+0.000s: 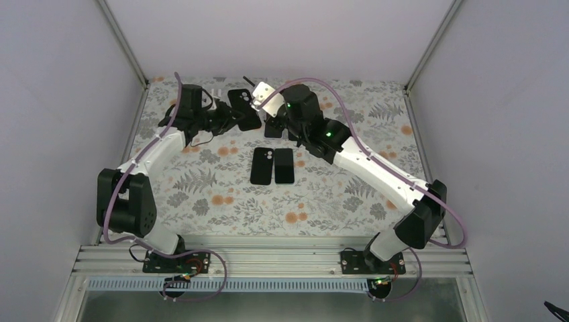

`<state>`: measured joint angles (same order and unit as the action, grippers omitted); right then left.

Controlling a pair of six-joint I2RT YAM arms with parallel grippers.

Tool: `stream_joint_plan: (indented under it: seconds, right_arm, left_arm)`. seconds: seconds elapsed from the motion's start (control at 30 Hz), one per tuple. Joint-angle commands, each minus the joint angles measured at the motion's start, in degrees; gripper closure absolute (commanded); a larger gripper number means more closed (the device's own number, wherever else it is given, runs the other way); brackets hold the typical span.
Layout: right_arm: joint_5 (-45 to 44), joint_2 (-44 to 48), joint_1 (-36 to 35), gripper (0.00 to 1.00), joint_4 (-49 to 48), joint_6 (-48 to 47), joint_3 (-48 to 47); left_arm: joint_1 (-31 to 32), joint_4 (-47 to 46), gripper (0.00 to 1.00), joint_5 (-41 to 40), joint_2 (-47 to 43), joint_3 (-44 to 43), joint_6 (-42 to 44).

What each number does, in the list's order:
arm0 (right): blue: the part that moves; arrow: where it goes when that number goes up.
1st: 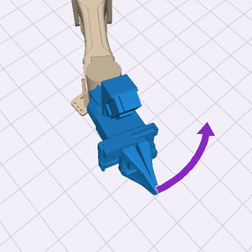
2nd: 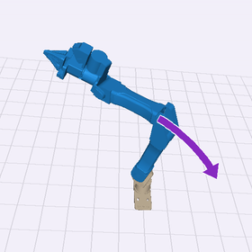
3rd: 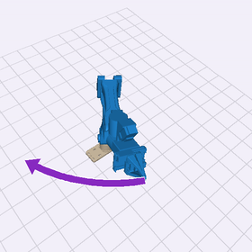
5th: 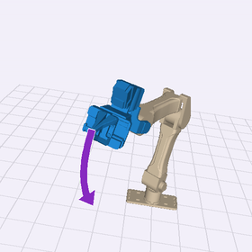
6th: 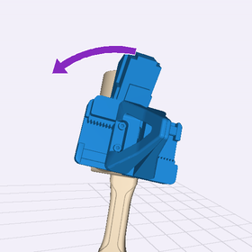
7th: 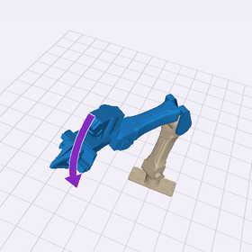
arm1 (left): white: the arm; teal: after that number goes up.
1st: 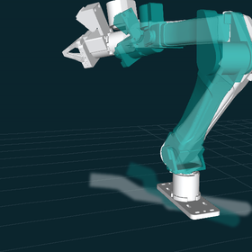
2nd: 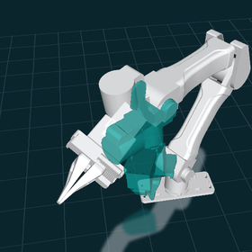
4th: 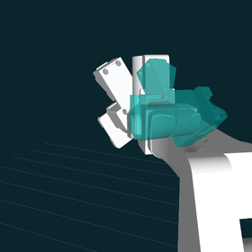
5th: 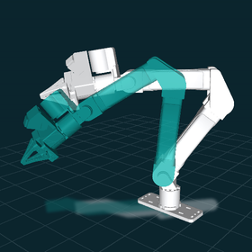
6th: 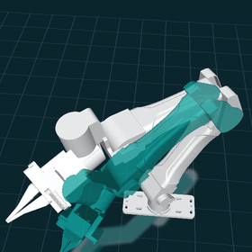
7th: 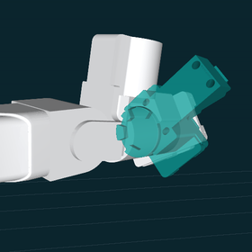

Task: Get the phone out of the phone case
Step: Remove the phone case from the phone, then place the phone case at the center of the board.

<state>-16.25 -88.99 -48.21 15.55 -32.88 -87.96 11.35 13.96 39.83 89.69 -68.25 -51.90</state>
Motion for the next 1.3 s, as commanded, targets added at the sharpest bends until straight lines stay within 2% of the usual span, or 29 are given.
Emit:
stream_joint_plan:
  seconds: [0.0,0.1,0.27,0.4,0.77,0.9,1.27]
  right_arm:
    - [1.39,3.97,1.89,0.96,-1.37,1.71,-0.15]
    - [2.09,5.42,3.22,0.96,-1.07,2.25,1.17]
    - [2.64,7.24,4.75,0.96,-0.83,2.61,3.13]
    - [3.07,8.01,5.54,0.96,-0.62,3.03,3.76]
    - [3.60,8.09,6.10,0.96,-0.26,4.03,4.19]
    - [4.05,7.68,6.19,0.96,-0.17,4.50,3.91]
    - [4.29,6.94,6.57,0.96,0.17,4.78,3.90]
  left_arm:
    - [-1.89,2.25,0.98,2.22,-3.44,2.47,12.02]
    - [-3.53,3.51,0.98,4.83,-5.78,6.47,19.71]
    - [-7.22,1.07,0.98,10.71,-11.07,16.34,24.85]
    - [-8.85,3.02,0.98,6.45,-15.00,21.63,26.35]
    - [-9.33,1.36,0.98,4.66,-17.94,33.52,27.74]
    - [-9.33,1.77,0.98,4.11,-15.27,32.33,32.31]
    - [-9.18,6.97,0.98,3.40,-0.35,22.65,43.14]
